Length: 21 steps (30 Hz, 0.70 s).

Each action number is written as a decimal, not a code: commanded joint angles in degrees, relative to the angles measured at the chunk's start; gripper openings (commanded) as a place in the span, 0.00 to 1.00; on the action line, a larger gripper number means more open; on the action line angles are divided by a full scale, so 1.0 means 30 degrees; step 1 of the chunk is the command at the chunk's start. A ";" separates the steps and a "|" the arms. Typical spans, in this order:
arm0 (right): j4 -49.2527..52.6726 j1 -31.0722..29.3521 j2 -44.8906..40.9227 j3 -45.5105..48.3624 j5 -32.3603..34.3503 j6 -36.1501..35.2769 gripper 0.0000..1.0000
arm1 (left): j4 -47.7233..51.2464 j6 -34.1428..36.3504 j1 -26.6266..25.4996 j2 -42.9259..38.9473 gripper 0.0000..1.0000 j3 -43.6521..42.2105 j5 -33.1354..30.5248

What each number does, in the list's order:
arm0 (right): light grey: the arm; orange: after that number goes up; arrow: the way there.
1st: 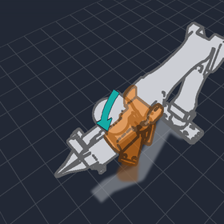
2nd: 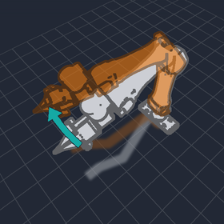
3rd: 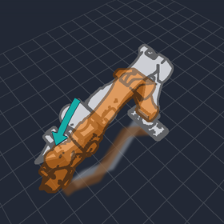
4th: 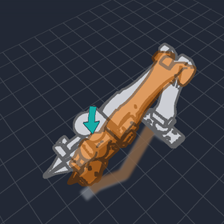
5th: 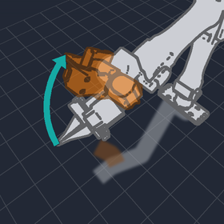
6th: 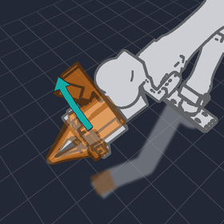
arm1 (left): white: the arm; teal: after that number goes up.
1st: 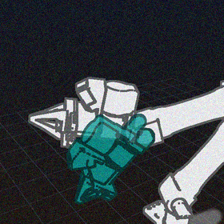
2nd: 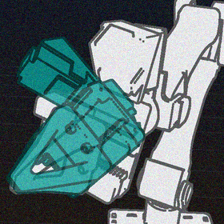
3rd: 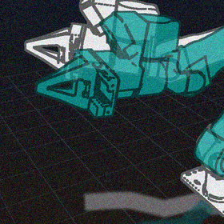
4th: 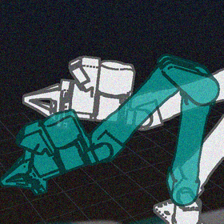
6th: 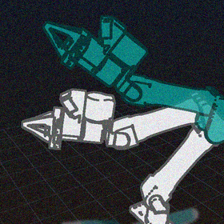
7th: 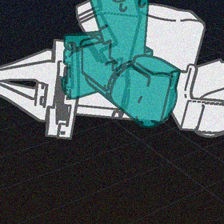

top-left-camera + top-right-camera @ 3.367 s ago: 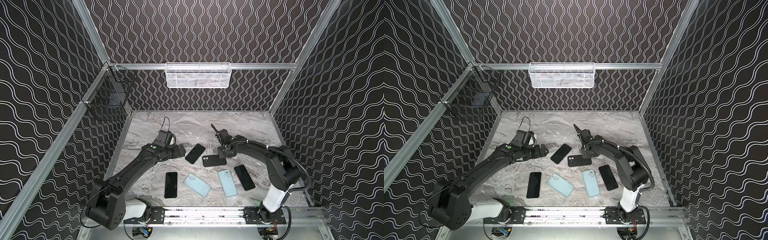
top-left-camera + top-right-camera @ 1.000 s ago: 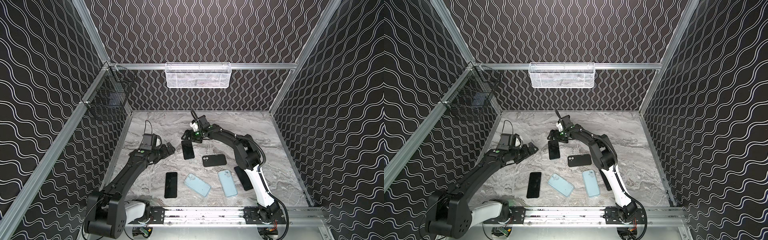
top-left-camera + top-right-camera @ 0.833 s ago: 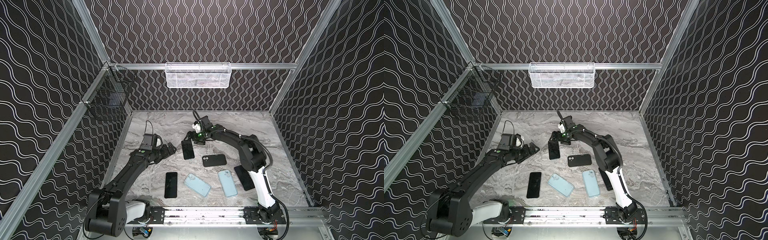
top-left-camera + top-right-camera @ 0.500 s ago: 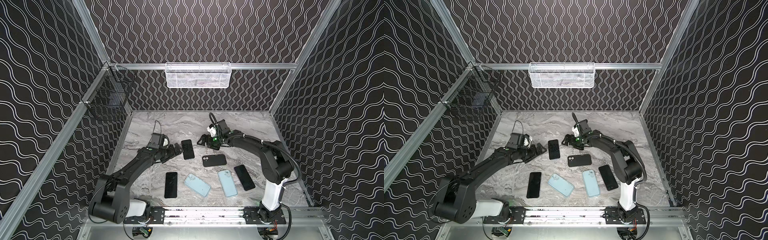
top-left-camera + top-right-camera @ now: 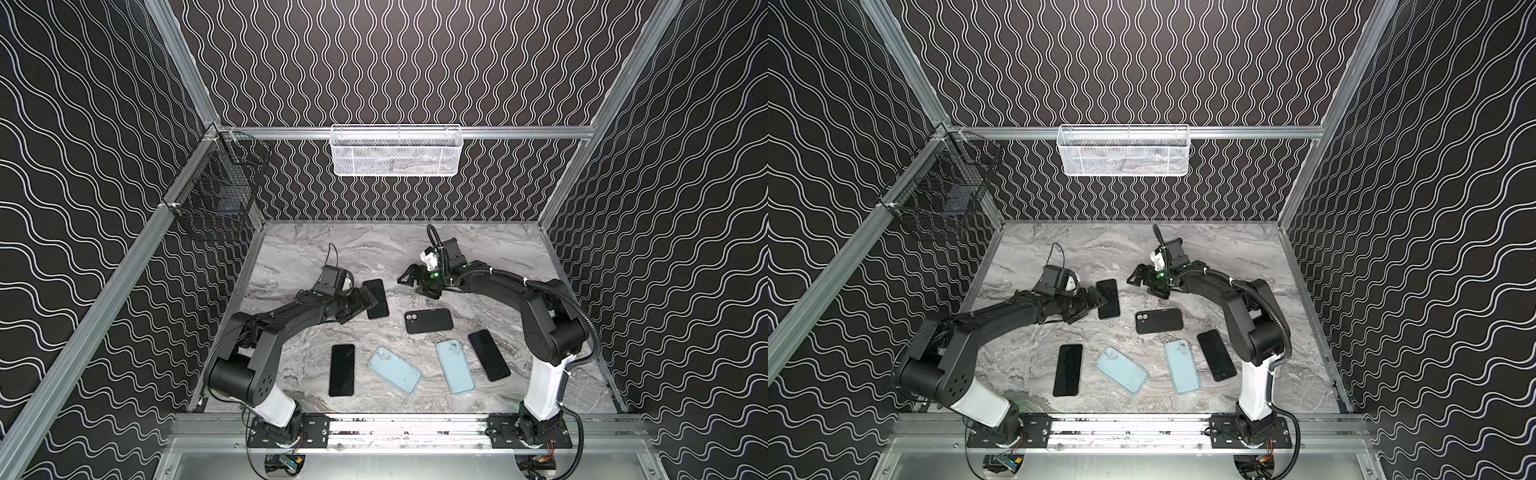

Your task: Put the phone into the phone case

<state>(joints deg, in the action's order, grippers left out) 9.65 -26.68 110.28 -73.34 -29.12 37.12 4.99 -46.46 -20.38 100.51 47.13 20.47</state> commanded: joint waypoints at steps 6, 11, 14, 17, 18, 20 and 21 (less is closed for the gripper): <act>-0.1349 0.1314 -0.1788 0.1194 -0.0134 0.0706 0.89 | -0.1787 -0.1604 -0.1024 0.1191 0.88 0.0229 -0.0487; -0.1337 0.1626 -0.2463 0.1517 -0.0117 0.0582 0.89 | -0.2190 -0.2106 -0.1431 0.1801 0.90 0.0298 -0.0724; -0.1337 0.1713 -0.2708 0.1725 -0.0077 0.0555 0.89 | -0.2601 -0.2525 -0.1920 0.2326 0.91 0.0625 -0.0693; -0.1487 0.1882 -0.2932 0.2030 -0.0159 0.0603 0.89 | -0.3131 -0.3044 -0.2476 0.2967 0.92 0.1139 -0.0590; -0.1532 0.1962 -0.3044 0.2161 -0.0165 0.0605 0.89 | -0.3237 -0.3182 -0.2700 0.3277 0.92 0.1437 -0.0540; -0.1577 0.2134 -0.3301 0.2410 -0.0150 0.0610 0.89 | -0.3436 -0.3503 -0.3039 0.3911 0.93 0.1991 -0.0395; -0.1622 0.2232 -0.3473 0.2542 -0.0136 0.0631 0.89 | -0.3679 -0.3745 -0.3175 0.4215 0.93 0.2353 -0.0335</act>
<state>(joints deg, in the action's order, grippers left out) 6.83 -20.47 101.06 -66.35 -29.43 38.57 -5.56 -55.33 -29.04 111.18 52.66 19.73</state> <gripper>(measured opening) 0.892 0.930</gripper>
